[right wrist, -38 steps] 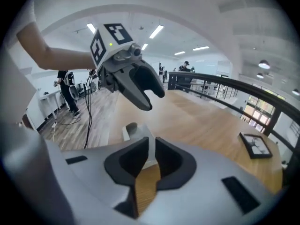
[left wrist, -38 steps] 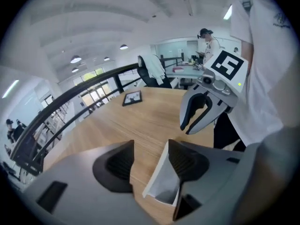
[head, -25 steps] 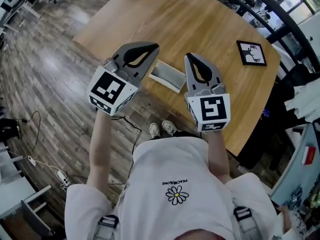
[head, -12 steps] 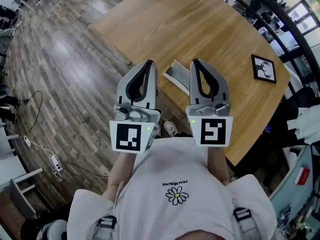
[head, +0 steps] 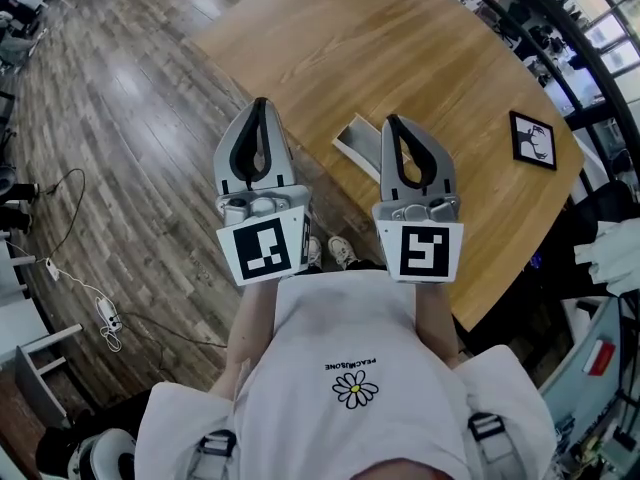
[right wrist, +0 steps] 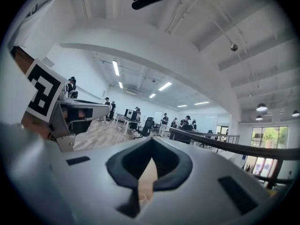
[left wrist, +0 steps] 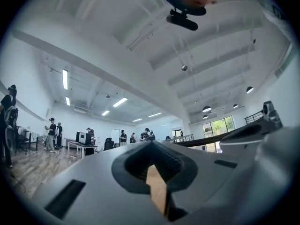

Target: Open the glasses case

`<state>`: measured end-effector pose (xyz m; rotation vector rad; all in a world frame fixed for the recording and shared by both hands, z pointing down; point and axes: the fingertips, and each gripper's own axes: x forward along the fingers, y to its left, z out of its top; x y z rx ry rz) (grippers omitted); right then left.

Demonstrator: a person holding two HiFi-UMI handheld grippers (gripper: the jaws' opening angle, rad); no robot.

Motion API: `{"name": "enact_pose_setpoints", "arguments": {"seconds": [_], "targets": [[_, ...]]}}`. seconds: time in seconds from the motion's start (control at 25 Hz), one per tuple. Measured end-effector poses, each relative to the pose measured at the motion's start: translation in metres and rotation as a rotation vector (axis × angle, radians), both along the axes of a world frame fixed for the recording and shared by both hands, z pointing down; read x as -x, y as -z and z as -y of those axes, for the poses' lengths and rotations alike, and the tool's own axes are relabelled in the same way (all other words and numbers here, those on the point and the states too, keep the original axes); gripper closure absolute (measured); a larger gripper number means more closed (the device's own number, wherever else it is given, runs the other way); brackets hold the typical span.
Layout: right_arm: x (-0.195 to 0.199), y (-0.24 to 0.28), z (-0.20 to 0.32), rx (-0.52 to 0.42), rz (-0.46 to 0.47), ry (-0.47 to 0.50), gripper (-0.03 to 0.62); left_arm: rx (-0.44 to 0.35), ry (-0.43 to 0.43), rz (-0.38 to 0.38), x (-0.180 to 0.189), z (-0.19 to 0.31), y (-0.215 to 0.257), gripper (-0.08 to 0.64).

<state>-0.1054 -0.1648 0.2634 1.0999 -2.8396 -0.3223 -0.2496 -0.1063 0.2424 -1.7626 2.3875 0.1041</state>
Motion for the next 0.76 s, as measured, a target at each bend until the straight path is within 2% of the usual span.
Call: {"name": "enact_pose_setpoints", "arguments": {"seconds": [0.2, 0.36, 0.76], "targets": [[0.004, -0.005, -0.002, 0.012, -0.001, 0.012, 0.585, 0.032, 0.011, -0.029, 0.003, -0.007, -0.012, 0.545], [0.004, -0.008, -0.003, 0.020, -0.004, 0.019, 0.586, 0.041, 0.013, -0.004, 0.000, -0.007, -0.011, 0.545], [0.002, -0.010, -0.003, 0.052, 0.016, 0.022, 0.586, 0.013, 0.034, 0.009, 0.001, -0.011, 0.005, 0.545]]}}
